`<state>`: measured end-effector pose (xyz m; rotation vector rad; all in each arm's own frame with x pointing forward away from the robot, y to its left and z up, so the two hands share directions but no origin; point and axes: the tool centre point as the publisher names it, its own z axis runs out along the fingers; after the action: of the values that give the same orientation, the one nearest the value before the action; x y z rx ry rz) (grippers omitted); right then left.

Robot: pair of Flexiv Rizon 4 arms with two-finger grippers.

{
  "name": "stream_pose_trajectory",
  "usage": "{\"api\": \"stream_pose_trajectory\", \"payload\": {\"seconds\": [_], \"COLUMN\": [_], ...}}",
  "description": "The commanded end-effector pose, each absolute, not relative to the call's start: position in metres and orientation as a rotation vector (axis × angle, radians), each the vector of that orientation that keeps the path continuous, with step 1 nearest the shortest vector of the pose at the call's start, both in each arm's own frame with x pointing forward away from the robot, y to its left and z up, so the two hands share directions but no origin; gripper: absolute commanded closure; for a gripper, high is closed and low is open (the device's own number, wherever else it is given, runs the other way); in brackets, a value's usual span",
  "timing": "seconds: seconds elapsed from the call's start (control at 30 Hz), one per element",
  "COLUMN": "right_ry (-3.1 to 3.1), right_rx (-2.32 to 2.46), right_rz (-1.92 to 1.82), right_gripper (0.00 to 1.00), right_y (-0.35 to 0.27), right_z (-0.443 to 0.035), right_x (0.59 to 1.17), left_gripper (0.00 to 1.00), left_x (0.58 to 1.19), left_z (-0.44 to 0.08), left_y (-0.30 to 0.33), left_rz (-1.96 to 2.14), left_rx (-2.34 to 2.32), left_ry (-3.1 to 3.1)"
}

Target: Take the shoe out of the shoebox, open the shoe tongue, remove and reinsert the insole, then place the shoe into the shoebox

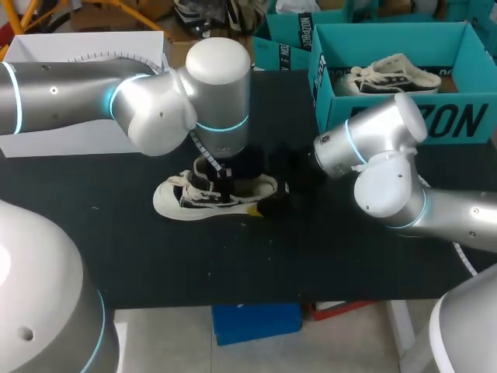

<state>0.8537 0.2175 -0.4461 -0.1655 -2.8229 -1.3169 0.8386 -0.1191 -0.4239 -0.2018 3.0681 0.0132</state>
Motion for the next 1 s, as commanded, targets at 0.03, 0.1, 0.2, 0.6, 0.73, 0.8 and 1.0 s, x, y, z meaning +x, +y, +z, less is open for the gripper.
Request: {"api": "stream_pose_trajectory", "payload": {"seconds": [0.03, 0.1, 0.2, 0.6, 0.73, 0.8, 1.0], "right_ry": [-2.824, -2.824, -2.824, -2.824, -2.824, -2.824, -2.824], "right_rx": [-0.168, -0.168, -0.168, -0.168, -0.168, -0.168, -0.168], "right_rz": [-1.315, -1.315, -1.315, -1.315, -1.315, -1.315, -1.315], "right_gripper": [1.0, 1.0, 1.0, 1.0, 1.0, 1.0, 1.0], "right_y": [0.218, 0.218, 0.218, 0.218, 0.218, 0.218, 0.218], "right_z": [-0.446, -0.446, -0.446, -0.446, -0.446, -0.446, -0.446], "right_x": [0.854, 0.854, 0.854, 0.854, 0.854, 0.854, 0.854], "left_gripper": [0.75, 0.76, 0.78, 0.84, 0.84, 0.84, 1.0], "left_x": [0.841, 0.843, 0.846, 0.856, 0.858, 0.859, 0.86], "left_z": [-0.459, -0.458, -0.457, -0.453, -0.452, -0.452, -0.452], "left_y": [-0.108, -0.107, -0.106, -0.104, -0.104, -0.104, -0.105], "left_rz": [-0.05, -0.065, -0.069, -0.07, -0.073, -0.073, -0.107], "left_rx": [-0.245, -0.257, -0.254, -0.23, -0.241, -0.248, -0.274], "left_ry": [2.916, 2.891, 2.84, 2.665, 2.639, 2.633, 2.661]}}
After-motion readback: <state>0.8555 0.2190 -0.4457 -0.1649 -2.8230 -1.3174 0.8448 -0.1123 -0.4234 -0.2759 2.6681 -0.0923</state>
